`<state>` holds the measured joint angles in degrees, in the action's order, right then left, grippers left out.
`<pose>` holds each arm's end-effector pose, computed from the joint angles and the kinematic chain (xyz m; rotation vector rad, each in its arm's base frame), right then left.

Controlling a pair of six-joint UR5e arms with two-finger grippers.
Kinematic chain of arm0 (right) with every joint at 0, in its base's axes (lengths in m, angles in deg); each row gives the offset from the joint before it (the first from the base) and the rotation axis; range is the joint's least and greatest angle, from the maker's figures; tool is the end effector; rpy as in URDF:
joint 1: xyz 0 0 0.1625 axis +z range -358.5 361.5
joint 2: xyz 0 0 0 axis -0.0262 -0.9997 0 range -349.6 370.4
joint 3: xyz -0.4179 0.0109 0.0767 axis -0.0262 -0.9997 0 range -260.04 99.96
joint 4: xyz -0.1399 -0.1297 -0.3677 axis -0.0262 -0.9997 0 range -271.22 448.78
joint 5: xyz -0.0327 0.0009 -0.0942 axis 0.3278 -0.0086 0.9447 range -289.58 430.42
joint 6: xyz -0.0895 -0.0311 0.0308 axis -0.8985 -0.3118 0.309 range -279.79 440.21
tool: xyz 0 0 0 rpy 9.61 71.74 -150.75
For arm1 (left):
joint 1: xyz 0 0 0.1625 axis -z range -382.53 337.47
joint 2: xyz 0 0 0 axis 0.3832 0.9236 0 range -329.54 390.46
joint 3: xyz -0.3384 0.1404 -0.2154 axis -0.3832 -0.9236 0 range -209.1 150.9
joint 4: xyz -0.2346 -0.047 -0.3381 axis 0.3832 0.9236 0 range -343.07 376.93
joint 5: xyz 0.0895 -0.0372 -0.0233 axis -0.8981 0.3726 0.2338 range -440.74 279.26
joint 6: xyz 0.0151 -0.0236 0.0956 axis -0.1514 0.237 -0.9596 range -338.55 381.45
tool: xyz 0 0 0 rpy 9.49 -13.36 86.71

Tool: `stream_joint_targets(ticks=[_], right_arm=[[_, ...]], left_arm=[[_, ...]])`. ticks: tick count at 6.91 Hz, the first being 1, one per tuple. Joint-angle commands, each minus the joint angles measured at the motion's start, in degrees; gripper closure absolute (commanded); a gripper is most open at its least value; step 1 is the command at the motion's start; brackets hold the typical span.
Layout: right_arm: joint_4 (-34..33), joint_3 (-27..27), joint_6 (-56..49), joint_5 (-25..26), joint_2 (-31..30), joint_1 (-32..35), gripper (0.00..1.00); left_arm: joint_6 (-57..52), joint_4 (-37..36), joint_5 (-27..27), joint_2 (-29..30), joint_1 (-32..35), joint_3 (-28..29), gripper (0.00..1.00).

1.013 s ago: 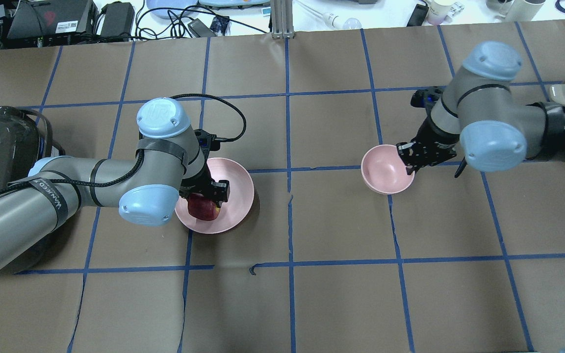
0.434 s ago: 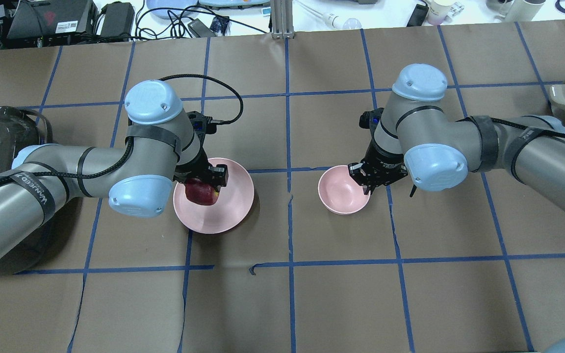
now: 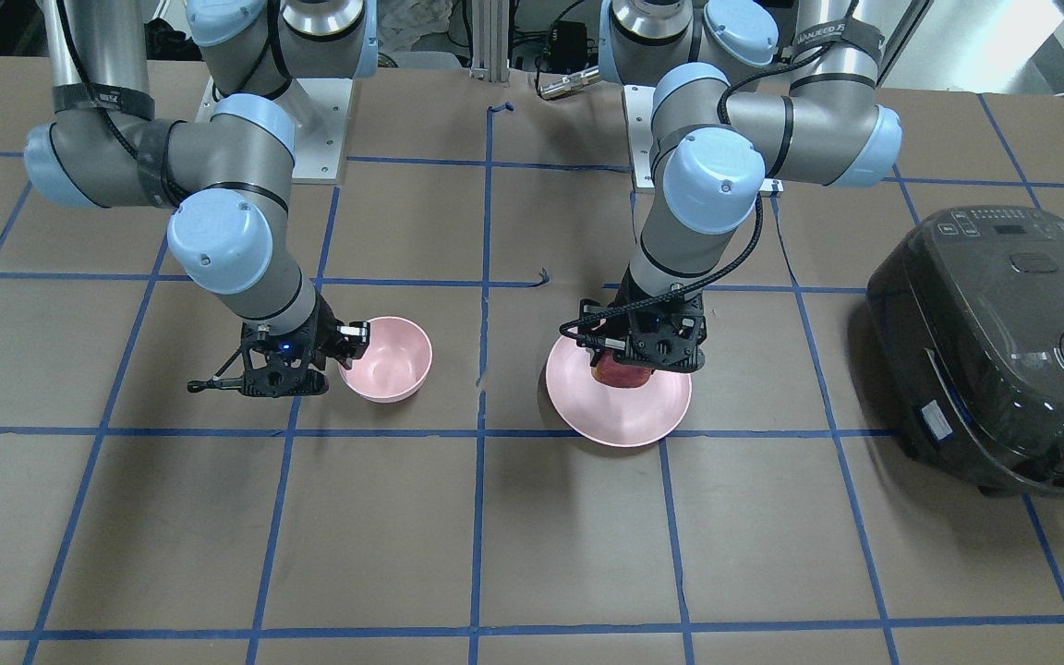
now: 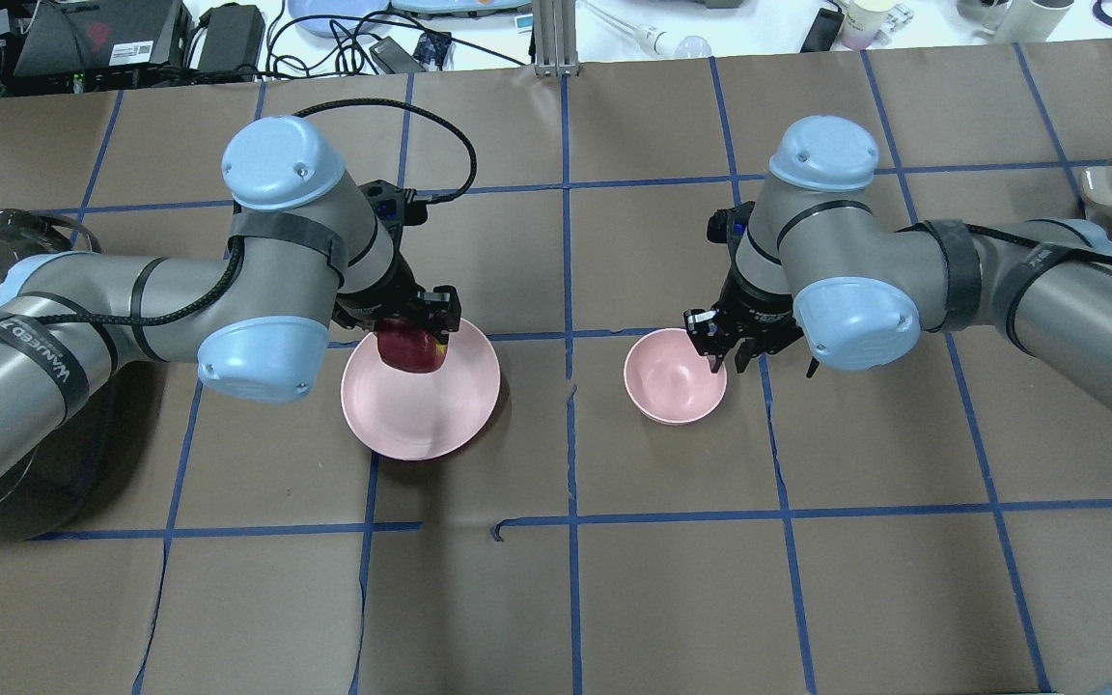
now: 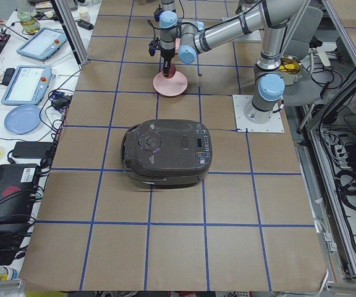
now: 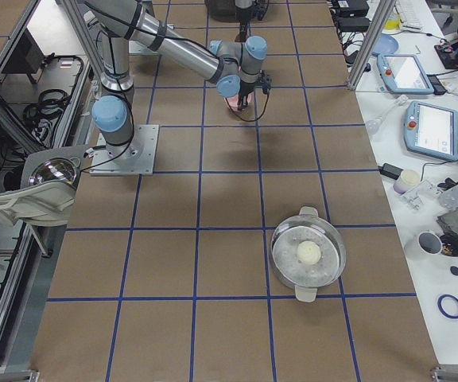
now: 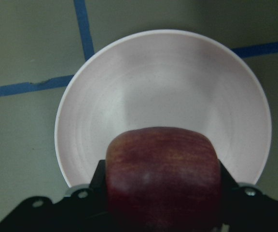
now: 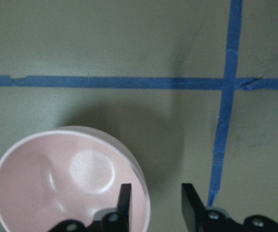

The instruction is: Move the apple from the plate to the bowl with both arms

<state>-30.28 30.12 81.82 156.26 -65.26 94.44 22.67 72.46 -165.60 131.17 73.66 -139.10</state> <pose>0.1669 -0.5105 0.2438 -0.0303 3.0693 0.1502 -0.1978 -0.5038 0.2873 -0.1368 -3.0434 0.0907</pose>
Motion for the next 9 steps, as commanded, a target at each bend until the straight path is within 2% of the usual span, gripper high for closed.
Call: stream_joint_targets(ticks=[1, 2, 3, 5, 6, 7, 9], right_arm=[[7.65, -7.21, 0.06, 2.84, -5.43, -0.04, 0.0], [12.58, -10.55, 0.06, 2.84, -7.9, -0.04, 0.0], [20.28, -15.54, 0.15, 3.19, -9.75, -0.04, 0.0], [32.09, -26.27, -0.02, 4.42, -10.21, -0.04, 0.0], [33.53, -29.01, -0.28, 3.55, -10.21, -0.04, 0.0], [33.02, -29.13, -0.37, 3.8, -9.77, 0.05, 0.0], [33.02, -28.69, -0.55, 4.16, -9.94, 0.05, 0.0]], left_arm=[[3.15, 2.99, 3.46, 0.62, 0.14, 4.69, 1.0], [3.61, 2.48, 6.08, 1.41, 0.31, 4.97, 1.0], [7.27, 2.04, 8.11, 1.76, 0.83, 5.23, 1.0], [16.21, 0.2, 9.87, 3.77, 5.47, 6.72, 1.0], [22.36, -4.08, 12.15, 5.88, 8.46, 7.34, 1.0], [29.12, -6.99, 13.83, 7.29, 11.44, 8.04, 1.0], [36.88, -8.68, 13.49, 10.8, 16.9, 10.32, 1.0]])
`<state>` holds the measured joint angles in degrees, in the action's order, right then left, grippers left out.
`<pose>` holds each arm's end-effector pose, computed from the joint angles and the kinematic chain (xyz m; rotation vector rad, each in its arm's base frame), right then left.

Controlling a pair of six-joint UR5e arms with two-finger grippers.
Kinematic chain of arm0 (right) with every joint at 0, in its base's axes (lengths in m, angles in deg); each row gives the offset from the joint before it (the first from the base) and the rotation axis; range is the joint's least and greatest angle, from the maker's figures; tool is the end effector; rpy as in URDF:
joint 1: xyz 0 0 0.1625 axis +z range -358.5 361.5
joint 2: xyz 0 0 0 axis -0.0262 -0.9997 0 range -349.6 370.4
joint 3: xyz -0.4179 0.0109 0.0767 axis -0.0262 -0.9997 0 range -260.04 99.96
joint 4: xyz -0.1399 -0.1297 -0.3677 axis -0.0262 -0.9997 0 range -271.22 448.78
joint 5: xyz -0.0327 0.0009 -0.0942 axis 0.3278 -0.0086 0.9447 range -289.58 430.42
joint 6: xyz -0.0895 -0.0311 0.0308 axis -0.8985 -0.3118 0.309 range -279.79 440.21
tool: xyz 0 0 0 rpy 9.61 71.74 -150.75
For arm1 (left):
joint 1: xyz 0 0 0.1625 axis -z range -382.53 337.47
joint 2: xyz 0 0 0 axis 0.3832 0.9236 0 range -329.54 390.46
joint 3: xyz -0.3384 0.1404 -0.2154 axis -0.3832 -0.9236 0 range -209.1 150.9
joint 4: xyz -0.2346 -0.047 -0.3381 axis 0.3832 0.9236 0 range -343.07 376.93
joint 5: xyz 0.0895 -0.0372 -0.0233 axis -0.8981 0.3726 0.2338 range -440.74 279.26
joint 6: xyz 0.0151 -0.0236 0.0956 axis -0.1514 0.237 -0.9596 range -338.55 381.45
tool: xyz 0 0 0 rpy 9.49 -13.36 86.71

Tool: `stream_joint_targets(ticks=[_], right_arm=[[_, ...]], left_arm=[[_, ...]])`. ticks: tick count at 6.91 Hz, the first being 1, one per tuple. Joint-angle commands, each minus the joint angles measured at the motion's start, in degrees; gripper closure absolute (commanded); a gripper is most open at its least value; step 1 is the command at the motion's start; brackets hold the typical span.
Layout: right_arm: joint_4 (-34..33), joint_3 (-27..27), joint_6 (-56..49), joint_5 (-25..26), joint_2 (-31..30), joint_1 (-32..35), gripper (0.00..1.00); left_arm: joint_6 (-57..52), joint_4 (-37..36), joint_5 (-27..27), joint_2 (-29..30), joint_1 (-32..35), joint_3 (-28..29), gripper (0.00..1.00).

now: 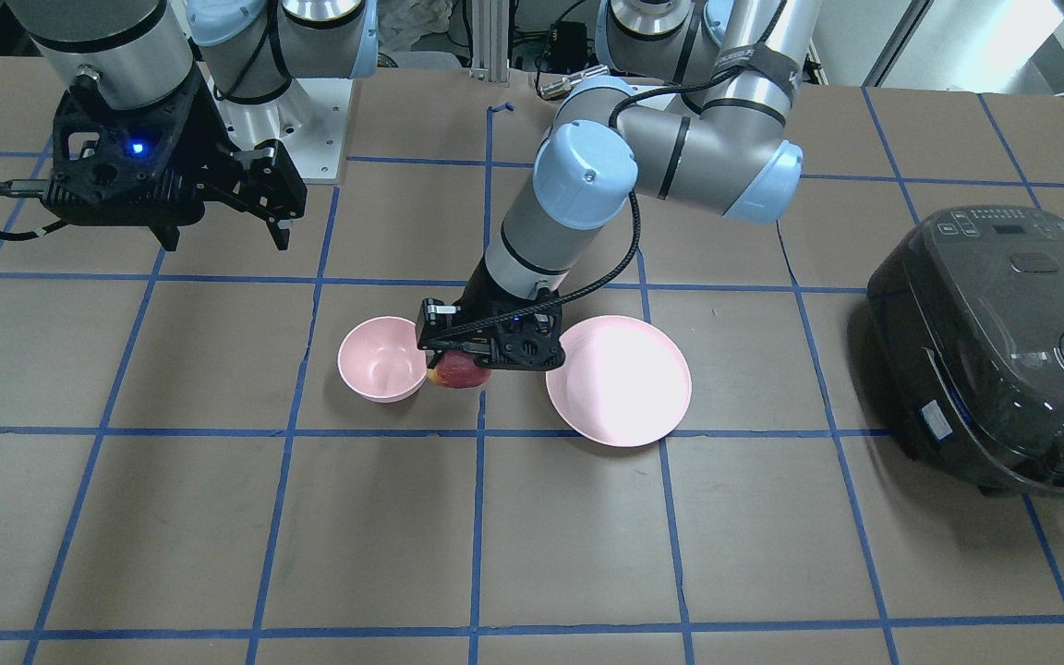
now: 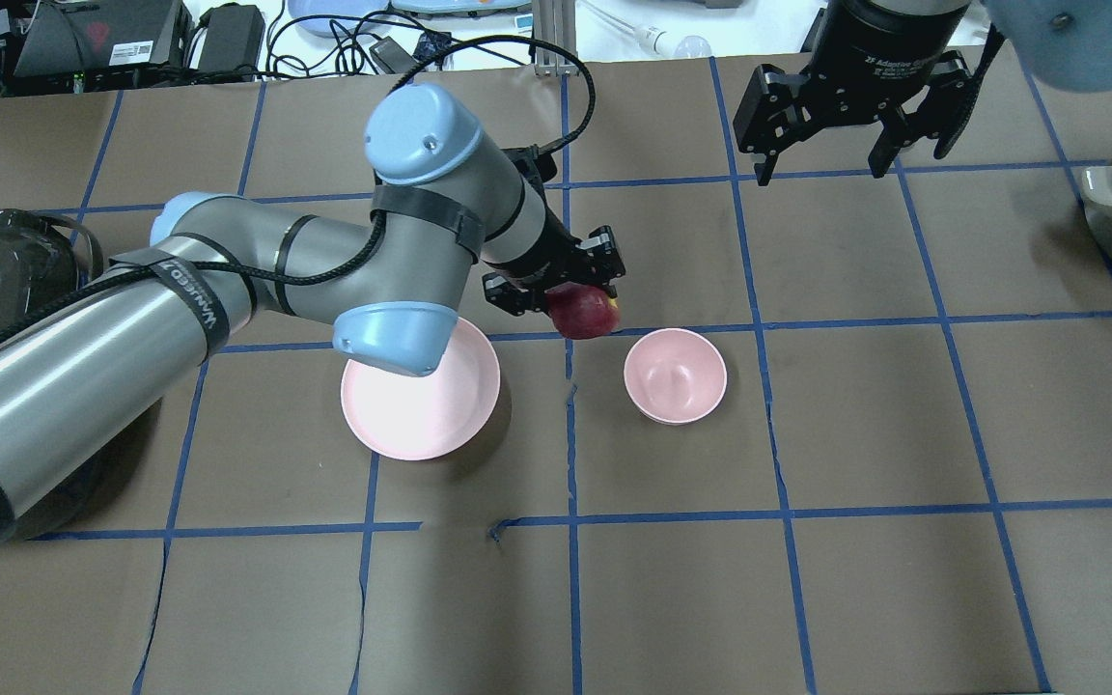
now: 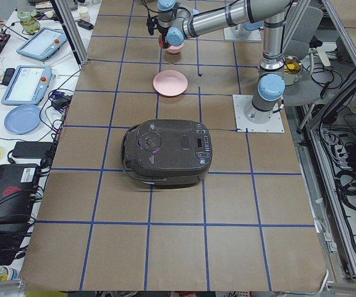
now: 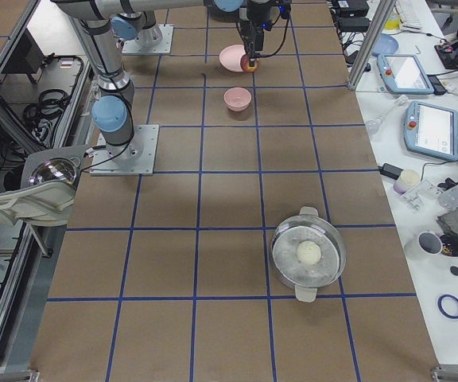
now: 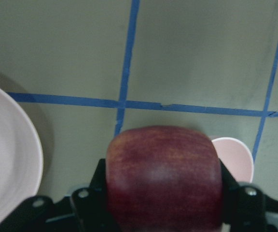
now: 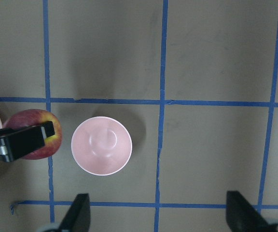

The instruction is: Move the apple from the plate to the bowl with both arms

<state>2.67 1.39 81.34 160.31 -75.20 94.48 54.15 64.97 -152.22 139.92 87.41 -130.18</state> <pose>0.1605 -0.5163 0.5157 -0.0506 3.1393 -0.0075 -0.3584 -0.5038 0.2911 0.2623 -2.7525 0.0478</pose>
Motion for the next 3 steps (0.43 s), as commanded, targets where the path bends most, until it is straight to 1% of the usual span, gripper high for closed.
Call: stream_joint_targets(ticks=[1, 2, 3], right_arm=[[-0.02, 0.13, -0.16, -0.06, 0.09, 0.01, 0.0], [-0.02, 0.13, -0.25, -0.15, 0.09, -0.08, 0.0], [-0.02, 0.13, -0.25, 0.11, 0.09, -0.08, 0.0]], left_arm=[[7.19, -2.24, 0.12, 4.15, 5.0, 2.46, 1.0], [10.34, -4.34, 0.46, 5.65, 6.15, 2.73, 1.0], [11.59, -4.53, 0.21, 6.89, 6.51, 2.64, 1.0]])
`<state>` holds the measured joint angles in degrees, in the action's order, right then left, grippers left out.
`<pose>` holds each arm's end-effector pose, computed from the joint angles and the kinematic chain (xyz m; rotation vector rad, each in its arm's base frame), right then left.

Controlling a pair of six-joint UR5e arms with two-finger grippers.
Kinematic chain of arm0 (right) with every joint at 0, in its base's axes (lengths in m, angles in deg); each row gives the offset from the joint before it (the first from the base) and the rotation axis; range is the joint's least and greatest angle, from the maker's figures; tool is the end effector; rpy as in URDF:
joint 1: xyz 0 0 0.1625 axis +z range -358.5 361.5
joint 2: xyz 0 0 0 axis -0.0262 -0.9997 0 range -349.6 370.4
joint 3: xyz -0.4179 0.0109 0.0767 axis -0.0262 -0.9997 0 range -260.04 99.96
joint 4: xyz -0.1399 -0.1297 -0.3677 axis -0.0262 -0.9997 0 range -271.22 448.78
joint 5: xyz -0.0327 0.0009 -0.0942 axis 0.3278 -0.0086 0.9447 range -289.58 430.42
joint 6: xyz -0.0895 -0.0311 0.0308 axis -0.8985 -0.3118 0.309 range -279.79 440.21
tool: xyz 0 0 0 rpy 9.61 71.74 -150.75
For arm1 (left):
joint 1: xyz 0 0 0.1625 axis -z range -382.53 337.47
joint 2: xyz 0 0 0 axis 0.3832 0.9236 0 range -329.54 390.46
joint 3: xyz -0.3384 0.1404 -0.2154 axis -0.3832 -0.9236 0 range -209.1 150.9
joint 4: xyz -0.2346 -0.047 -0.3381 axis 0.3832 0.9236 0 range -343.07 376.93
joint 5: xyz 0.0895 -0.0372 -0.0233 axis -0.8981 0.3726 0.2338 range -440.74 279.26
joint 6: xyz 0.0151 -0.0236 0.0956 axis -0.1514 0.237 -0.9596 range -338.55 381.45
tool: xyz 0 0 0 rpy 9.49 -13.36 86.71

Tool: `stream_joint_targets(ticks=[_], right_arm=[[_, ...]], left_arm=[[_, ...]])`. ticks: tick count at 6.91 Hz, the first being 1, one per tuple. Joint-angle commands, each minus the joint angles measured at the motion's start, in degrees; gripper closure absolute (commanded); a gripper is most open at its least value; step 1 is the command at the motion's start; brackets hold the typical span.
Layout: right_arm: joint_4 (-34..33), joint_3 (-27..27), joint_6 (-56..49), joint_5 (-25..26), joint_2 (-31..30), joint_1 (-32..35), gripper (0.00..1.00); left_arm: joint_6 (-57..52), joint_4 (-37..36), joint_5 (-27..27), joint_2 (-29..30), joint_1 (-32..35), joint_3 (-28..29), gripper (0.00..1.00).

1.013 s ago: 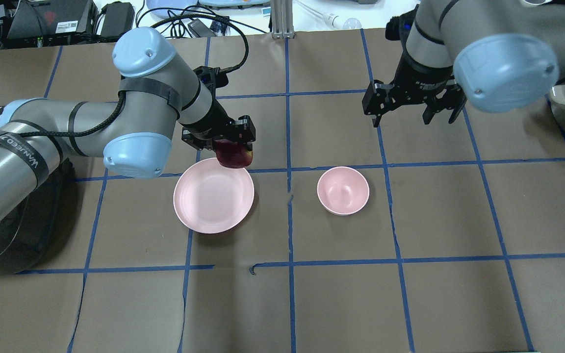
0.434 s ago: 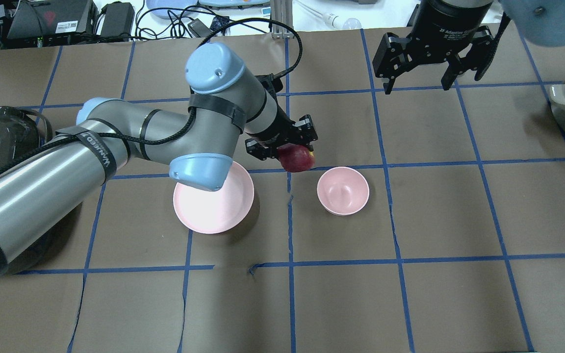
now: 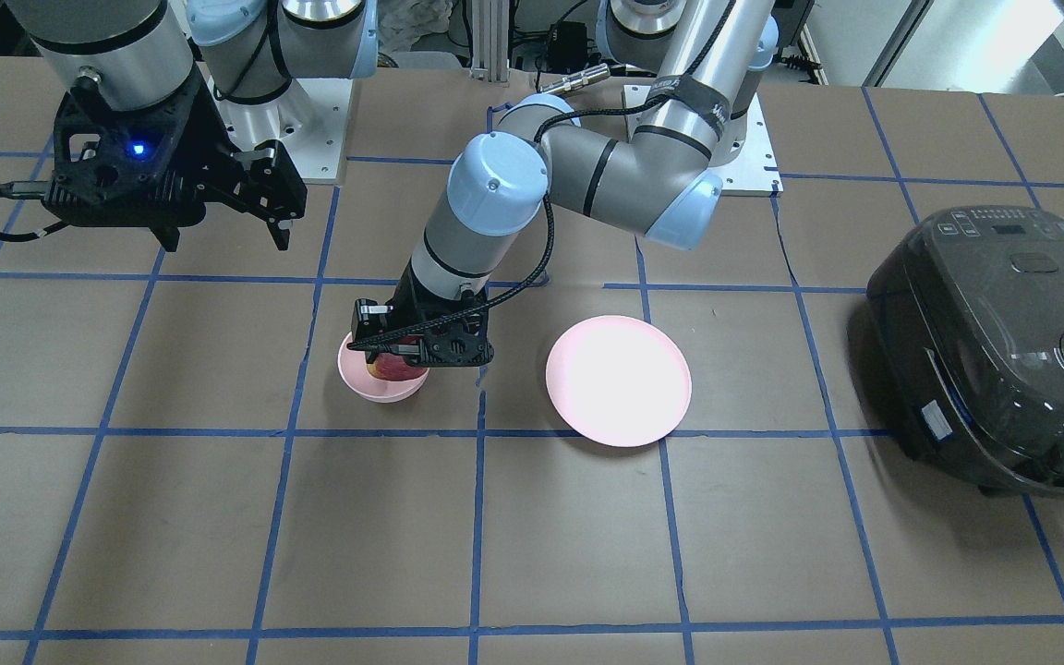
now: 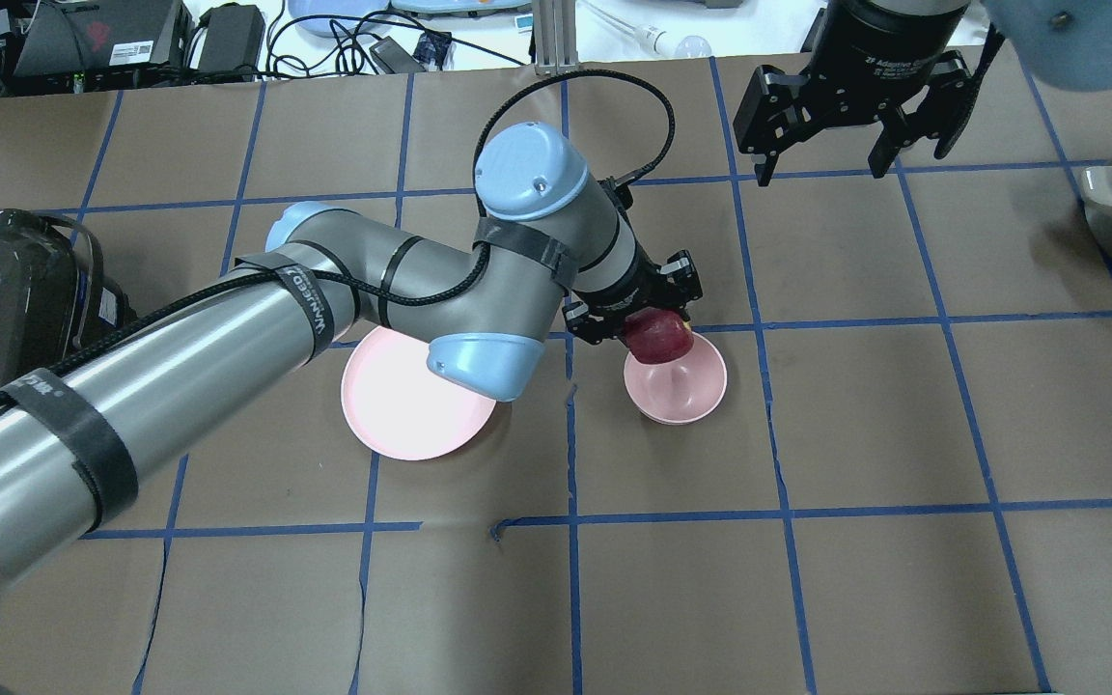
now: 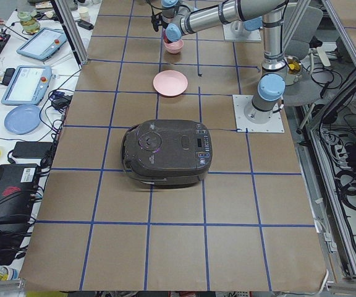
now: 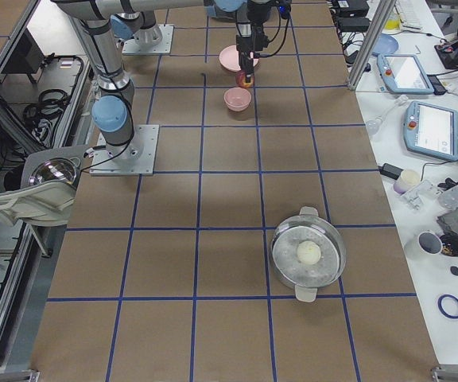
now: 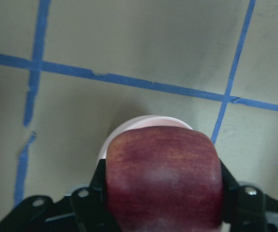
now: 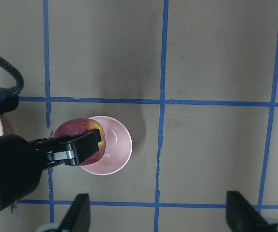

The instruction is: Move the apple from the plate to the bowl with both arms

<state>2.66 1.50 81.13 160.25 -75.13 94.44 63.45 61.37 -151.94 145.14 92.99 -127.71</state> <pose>0.1603 -0.5168 0.5141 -0.0552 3.1383 -0.0028 -0.4177 -0.4907 0.2624 0.3458 -2.7302 -0.0074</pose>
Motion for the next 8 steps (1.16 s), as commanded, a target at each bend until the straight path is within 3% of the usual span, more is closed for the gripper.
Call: stream_joint_targets(ticks=[1, 2, 3, 4, 5, 8], right_arm=[[-0.01, 0.02, -0.04, 0.25, 0.01, -0.04, 0.0], [0.08, 0.02, -0.04, 0.25, 0.01, -0.04, 0.0], [0.08, 0.02, -0.04, 0.34, 0.01, -0.04, 0.0], [0.08, 0.02, -0.04, 0.34, 0.01, 0.05, 0.0], [0.08, 0.02, -0.04, 0.34, 0.01, -0.04, 0.0], [0.08, 0.02, -0.04, 0.43, 0.01, -0.04, 0.0]], left_arm=[[2.3, -1.29, -0.17, 2.9, 1.62, 0.18, 1.0], [1.51, -1.73, -0.09, 3.44, 1.63, 0.26, 0.98], [0.55, -1.73, -0.43, 4.49, 1.72, -0.08, 0.85], [0.63, -1.73, -0.78, 4.85, 1.8, 0.0, 0.46], [-0.24, -1.82, -1.4, 4.76, 1.89, 0.0, 0.0], [-5.24, -2.17, -1.84, 1.69, 1.2, 0.53, 0.0]])
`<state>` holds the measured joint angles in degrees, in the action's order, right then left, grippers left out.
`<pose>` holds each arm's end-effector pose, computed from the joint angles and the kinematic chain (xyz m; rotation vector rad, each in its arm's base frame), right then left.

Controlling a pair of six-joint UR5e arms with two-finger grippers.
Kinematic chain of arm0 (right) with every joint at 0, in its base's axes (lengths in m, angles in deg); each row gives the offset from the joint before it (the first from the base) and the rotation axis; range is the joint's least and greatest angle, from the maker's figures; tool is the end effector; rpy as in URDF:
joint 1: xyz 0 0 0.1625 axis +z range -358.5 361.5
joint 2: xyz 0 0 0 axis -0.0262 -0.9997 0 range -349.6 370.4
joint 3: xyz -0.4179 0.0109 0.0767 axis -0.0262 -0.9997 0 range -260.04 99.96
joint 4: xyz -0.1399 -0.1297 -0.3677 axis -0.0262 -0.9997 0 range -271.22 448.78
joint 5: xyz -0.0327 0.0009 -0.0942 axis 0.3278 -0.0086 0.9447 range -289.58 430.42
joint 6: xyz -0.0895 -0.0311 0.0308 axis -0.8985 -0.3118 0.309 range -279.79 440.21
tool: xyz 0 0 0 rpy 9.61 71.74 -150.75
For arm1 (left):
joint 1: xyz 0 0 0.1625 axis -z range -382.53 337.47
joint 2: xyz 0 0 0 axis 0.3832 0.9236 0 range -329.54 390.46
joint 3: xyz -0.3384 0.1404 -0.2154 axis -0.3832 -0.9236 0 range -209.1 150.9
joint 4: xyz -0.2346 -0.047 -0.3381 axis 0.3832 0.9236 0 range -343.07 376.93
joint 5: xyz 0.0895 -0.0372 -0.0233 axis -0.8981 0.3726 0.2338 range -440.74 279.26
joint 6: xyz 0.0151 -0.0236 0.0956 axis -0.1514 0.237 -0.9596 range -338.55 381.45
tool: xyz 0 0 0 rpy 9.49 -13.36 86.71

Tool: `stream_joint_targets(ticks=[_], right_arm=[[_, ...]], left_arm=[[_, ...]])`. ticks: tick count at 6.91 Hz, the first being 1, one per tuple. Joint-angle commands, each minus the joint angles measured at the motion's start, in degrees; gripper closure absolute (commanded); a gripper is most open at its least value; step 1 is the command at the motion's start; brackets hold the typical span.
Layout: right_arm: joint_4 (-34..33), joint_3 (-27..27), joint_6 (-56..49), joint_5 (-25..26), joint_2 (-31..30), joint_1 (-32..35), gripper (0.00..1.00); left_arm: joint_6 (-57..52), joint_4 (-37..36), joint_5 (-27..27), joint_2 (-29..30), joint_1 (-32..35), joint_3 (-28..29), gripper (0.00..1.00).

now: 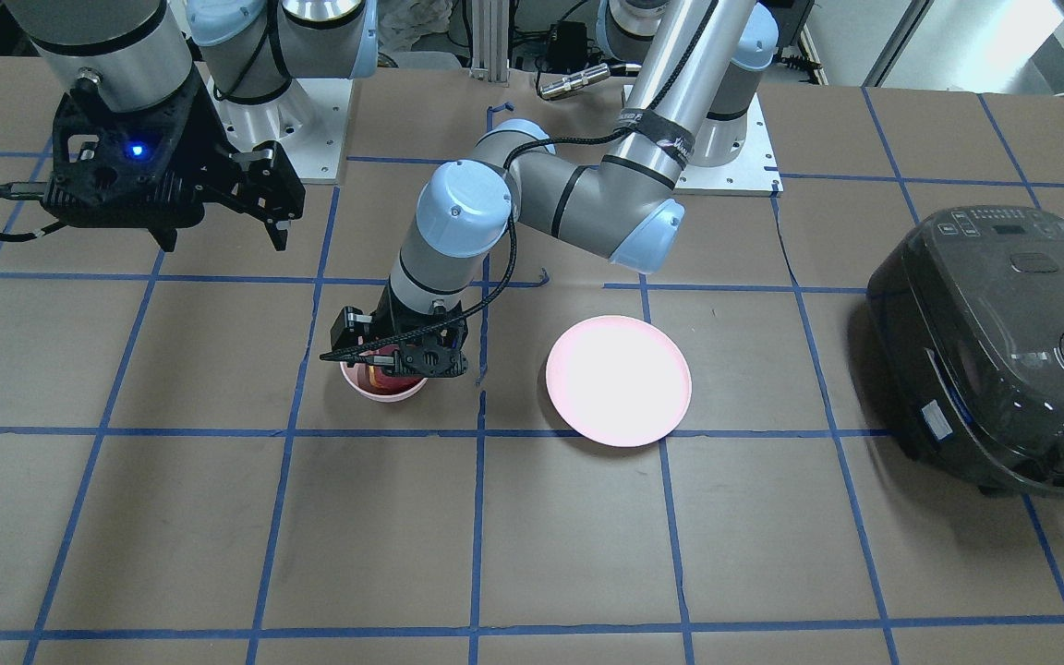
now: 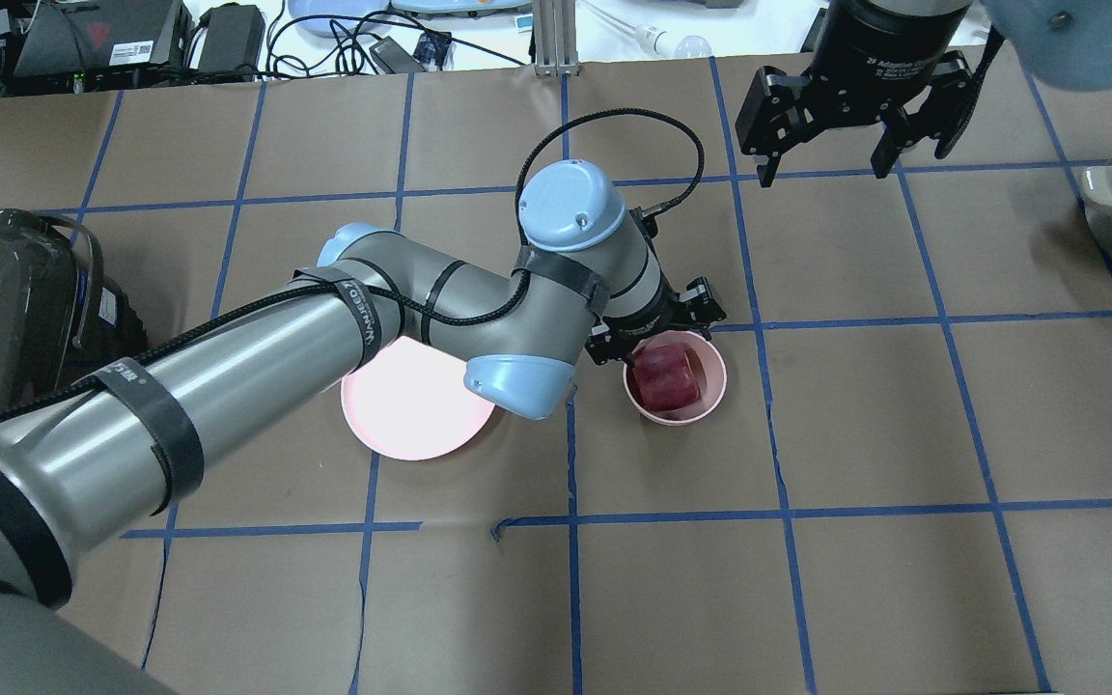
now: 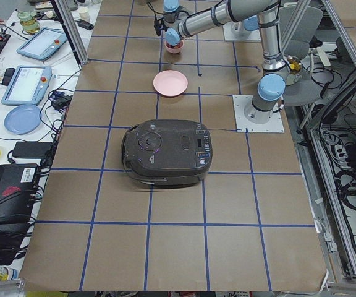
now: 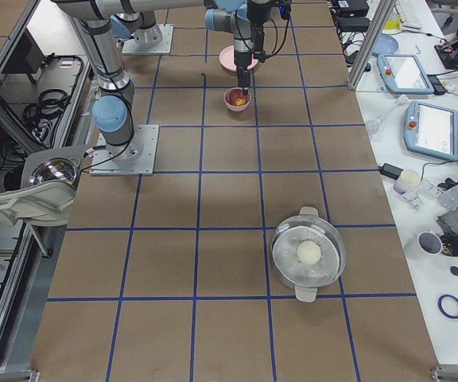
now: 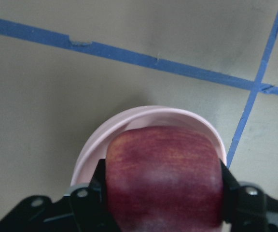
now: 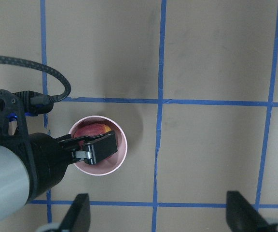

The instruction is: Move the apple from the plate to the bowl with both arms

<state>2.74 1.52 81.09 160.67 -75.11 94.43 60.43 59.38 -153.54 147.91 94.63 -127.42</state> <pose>0.1595 -0.5168 0.5136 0.0560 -3.1365 -0.0001 -0.4330 -0.4872 0.2376 0.2429 -2.7690 0.0108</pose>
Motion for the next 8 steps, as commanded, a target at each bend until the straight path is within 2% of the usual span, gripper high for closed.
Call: stream_joint_targets(ticks=[1, 2, 3, 4, 5, 6, 7, 8], right_arm=[[0.0, 0.0, 0.0, 0.01, 0.0, -0.03, 0.0], [0.0, 0.0, 0.0, 0.01, 0.0, -0.03, 0.0], [0.0, 0.0, 0.0, 0.01, 0.0, -0.03, 0.0], [-0.09, 0.0, 0.0, 0.01, 0.0, -0.03, 0.0], [-0.09, 0.0, 0.0, 0.01, 0.0, -0.03, 0.0], [-0.09, 0.0, 0.0, 0.01, 0.0, -0.03, 0.0], [-0.09, 0.0, 0.0, -0.08, 0.0, -0.03, 0.0], [-0.09, 0.0, 0.0, -0.08, 0.09, -0.03, 0.0]], left_arm=[[-9.63, 0.87, -0.67, -3.35, -2.1, -0.72, 0.0], [-14.05, 4.45, -1.02, -5.64, -3.51, -1.86, 0.0], [-16.19, 5.36, -0.94, -9.05, -6.56, -3.52, 0.0], [-22.91, 6.15, -0.94, -11.96, -9.99, -5.28, 0.0], [-28.72, 12.51, -2.16, -16.25, -13.85, -5.38, 0.0], [-35.39, 19.18, -5.82, -20.56, -17.72, -4.6, 0.0], [-38.33, 25.86, -6.47, -23.12, -20.54, -3.81, 0.0], [-38.88, 30.11, -13.87, -25.06, -22.05, -1.45, 0.0]])
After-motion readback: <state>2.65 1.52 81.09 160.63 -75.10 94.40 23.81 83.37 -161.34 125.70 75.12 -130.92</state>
